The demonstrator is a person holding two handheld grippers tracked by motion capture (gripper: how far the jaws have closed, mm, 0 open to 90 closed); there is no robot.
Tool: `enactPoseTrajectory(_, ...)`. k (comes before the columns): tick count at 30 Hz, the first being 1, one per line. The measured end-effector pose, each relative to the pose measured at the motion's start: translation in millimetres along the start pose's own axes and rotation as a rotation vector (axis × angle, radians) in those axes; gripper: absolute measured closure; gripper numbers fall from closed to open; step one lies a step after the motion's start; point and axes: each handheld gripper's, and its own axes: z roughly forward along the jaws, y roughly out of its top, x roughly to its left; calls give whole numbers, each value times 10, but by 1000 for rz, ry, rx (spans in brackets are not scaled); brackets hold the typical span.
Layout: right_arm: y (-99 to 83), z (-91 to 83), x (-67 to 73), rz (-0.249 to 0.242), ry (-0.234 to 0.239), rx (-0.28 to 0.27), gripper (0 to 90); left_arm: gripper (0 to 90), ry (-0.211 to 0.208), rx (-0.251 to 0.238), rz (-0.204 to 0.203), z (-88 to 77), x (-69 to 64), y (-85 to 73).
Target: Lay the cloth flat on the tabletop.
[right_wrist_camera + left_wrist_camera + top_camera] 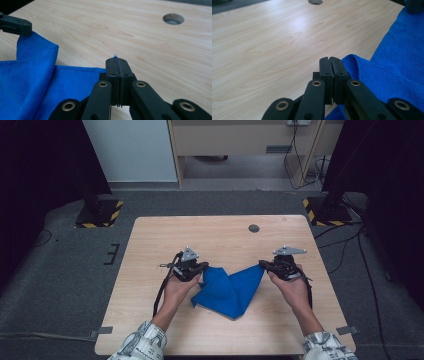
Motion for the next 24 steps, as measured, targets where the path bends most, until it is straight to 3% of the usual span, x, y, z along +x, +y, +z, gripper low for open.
enactPoseTrajectory(13, 249, -358, 39, -28, -1, -72, 895, 888, -20, -71, 19, -254, -6, 256)
enactPoseTrajectory(24, 409, -520, 28, -42, -16, -101, 895, 888, -3, -102, 15, -430, 105, 364)
